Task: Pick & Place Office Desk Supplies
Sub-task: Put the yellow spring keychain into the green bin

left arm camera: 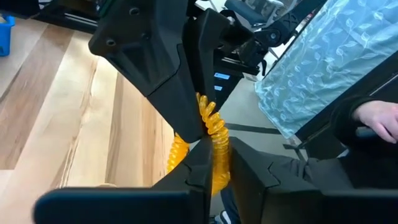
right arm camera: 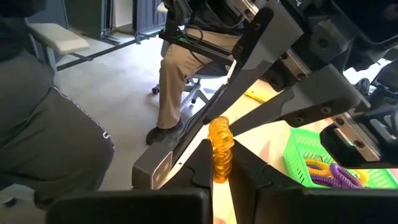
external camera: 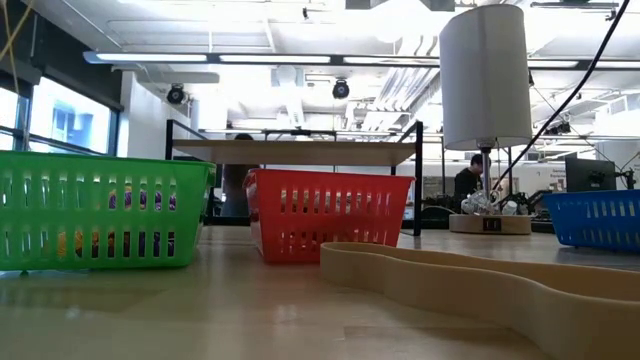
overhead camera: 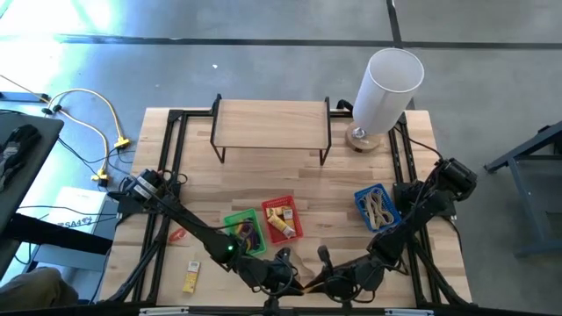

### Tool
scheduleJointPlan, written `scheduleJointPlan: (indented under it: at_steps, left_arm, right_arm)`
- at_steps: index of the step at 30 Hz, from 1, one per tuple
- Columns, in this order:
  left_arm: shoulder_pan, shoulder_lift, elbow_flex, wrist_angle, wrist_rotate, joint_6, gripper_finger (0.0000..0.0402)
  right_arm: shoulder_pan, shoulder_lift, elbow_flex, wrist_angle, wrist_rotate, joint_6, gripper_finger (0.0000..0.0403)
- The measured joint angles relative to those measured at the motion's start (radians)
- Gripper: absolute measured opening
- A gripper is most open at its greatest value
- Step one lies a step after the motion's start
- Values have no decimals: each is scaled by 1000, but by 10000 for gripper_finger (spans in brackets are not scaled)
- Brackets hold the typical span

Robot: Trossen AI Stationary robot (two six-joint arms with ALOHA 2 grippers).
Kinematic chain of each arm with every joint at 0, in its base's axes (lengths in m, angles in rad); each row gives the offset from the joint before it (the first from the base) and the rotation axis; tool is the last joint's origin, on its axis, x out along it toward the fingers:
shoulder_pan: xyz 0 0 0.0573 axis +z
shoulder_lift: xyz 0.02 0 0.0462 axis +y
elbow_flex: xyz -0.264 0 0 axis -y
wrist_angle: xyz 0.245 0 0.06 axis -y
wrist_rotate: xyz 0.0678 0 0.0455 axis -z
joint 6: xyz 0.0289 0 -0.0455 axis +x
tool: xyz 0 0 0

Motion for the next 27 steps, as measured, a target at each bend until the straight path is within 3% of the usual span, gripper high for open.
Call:
scheduleJointPlan:
  at_steps: [12, 20, 27]
  left_arm:
    - [0, 0, 0, -2, -1, 2, 128]
    - [0, 0, 0, -14, -1, 2, 133]
    - [-1, 0, -1, -47, -1, 1, 133]
  right_arm:
    - [0, 0, 0, -3, -48, 10, 14]
    - [0, 0, 0, -4, -49, 10, 14]
    - [9, 0, 0, -60, -152, 81, 14]
